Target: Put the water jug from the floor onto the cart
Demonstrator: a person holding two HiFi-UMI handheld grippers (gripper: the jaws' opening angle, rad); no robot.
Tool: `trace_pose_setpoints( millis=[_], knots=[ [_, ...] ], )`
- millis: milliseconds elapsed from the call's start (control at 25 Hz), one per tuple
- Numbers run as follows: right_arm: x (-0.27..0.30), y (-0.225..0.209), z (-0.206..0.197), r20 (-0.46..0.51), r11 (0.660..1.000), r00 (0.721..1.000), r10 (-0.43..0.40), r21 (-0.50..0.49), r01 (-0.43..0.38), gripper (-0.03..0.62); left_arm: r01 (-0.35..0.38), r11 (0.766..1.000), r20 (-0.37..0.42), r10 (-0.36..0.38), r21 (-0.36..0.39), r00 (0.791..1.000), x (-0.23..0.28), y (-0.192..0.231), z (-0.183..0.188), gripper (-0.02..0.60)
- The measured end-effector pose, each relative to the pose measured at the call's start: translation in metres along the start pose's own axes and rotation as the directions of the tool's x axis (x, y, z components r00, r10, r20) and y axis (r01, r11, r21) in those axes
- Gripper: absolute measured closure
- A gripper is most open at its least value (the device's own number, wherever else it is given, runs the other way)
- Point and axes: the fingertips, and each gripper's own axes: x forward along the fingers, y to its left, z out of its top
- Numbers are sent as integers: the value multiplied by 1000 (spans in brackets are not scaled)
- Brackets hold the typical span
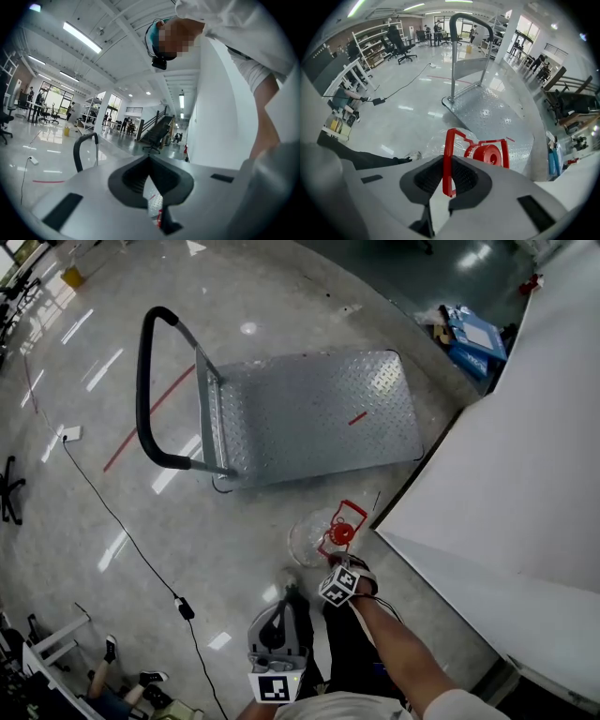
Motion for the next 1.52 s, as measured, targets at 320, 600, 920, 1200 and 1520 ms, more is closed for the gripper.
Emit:
trace_pose_setpoints(
  millis=[320,600,920,1200,1520],
  knots=[
    [-68,-36,48,28,996,997,-78,-46,79,543,4,1000,73,-3,-11,997,-3,14,58,578],
    [-106,-114,106,97,983,982,-159,-76,167,542,-25,999,162,19,33,987,17,27,100,578],
    [-121,-194,166,155,966,972,-176,-163,201,542,-71,996,190,59,58,980,80,19,133,578],
    [-110,-258,215,196,951,967,-164,-230,208,540,-134,988,205,115,79,972,136,15,155,578],
    [-89,-300,263,198,948,964,-177,-228,221,539,-135,986,180,115,99,977,165,34,155,578]
  ],
)
